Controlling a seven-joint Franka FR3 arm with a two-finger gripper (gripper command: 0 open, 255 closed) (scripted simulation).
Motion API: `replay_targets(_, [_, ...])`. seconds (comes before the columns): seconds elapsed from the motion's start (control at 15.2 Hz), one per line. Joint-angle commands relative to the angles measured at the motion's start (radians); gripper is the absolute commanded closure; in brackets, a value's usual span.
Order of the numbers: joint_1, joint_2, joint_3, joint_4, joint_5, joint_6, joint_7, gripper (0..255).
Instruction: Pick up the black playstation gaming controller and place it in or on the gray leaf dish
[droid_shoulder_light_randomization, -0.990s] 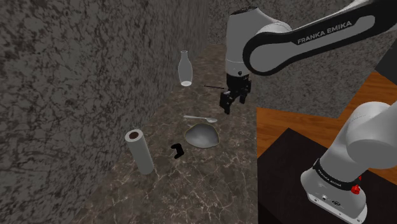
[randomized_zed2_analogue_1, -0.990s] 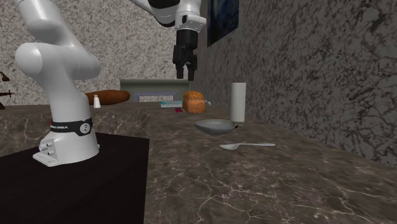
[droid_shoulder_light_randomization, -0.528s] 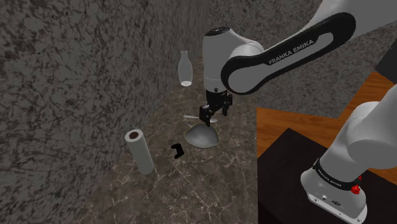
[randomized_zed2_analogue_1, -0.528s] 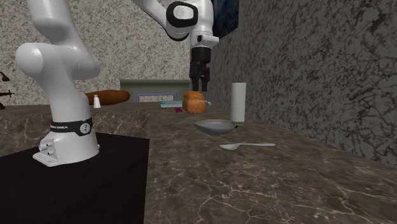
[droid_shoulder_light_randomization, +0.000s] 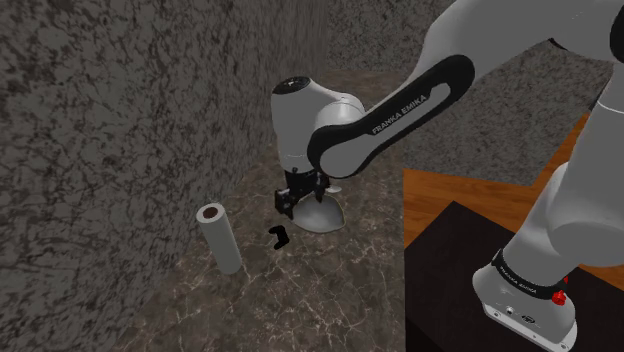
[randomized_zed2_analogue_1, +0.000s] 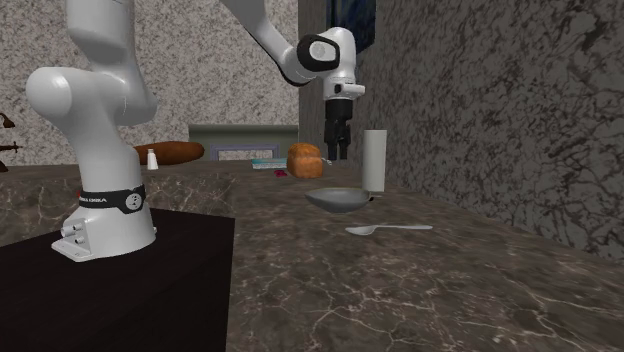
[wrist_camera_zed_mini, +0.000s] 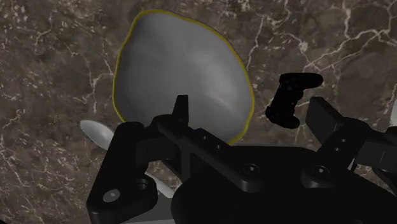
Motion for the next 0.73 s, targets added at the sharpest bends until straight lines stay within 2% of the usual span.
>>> replay_targets(0.0, [0.021, 0.082, -0.003, 0.062, -0.049, 0.011, 0.057, 0])
replay_targets(0.46, [0.143, 0.359, -0.044, 0.341, -0.178, -0.013, 0.214, 0])
replay_targets(0.66, [0.150, 0.382, -0.052, 0.346, -0.188, 0.005, 0.222, 0])
